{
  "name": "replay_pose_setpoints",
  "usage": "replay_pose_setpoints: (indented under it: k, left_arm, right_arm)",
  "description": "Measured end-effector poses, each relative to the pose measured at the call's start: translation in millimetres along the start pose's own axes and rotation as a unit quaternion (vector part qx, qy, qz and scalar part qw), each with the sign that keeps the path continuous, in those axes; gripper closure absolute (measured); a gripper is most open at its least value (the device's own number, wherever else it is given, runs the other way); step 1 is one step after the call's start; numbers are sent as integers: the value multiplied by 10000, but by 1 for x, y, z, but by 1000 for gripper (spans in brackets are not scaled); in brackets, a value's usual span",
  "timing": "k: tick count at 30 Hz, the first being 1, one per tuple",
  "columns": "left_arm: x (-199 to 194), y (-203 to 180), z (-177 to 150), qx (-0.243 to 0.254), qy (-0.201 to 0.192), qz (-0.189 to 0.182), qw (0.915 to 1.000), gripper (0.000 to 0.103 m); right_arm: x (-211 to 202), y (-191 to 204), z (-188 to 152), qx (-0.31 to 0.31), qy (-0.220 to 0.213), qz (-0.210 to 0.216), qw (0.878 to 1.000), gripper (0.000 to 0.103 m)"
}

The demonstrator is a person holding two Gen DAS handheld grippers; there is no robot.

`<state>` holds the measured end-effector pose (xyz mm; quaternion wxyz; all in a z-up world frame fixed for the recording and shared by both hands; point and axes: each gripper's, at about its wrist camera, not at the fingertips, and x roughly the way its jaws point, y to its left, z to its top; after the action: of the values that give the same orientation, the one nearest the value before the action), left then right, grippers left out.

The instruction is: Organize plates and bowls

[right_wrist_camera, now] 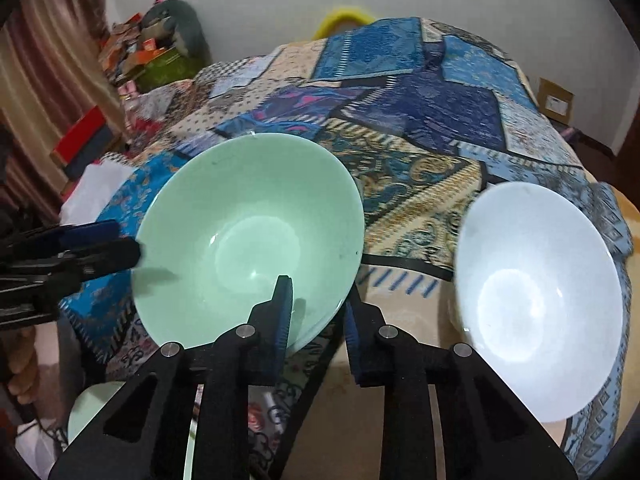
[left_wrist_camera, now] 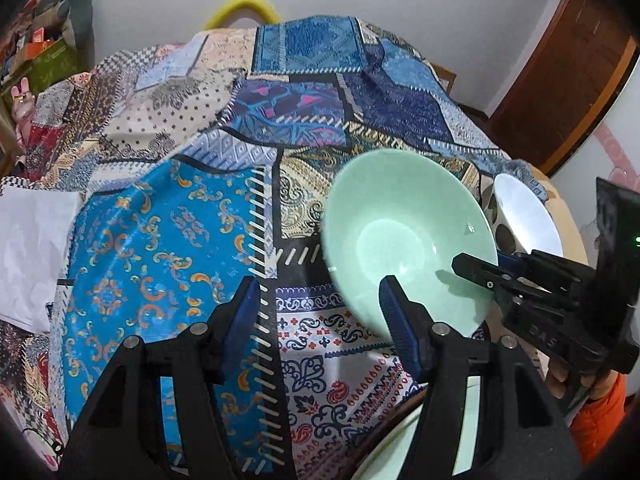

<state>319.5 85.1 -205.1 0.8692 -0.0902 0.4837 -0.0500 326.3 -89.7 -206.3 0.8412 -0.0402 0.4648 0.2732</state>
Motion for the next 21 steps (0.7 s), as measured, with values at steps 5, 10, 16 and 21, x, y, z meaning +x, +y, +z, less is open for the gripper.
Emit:
replay_pose_setpoints:
  k: [5,10,16,21]
  left_arm:
    - [15,-4,0,64,195,-9,9998,58]
    - [30,-5,-3,70,367,110,9992,74]
    - [19,-7,-6,83,269,90,9996,77]
    - [-1,-15,-12,163,147,86,9997,77]
  right_arm:
    - [3,9,2,-205,21,230,9995,82]
    - [5,7,3,-69,13,344,9994,82]
    - [-2,10,-1,45,0,259,9997,83]
    - [-20,15,-6,141,-96,246,9996,84]
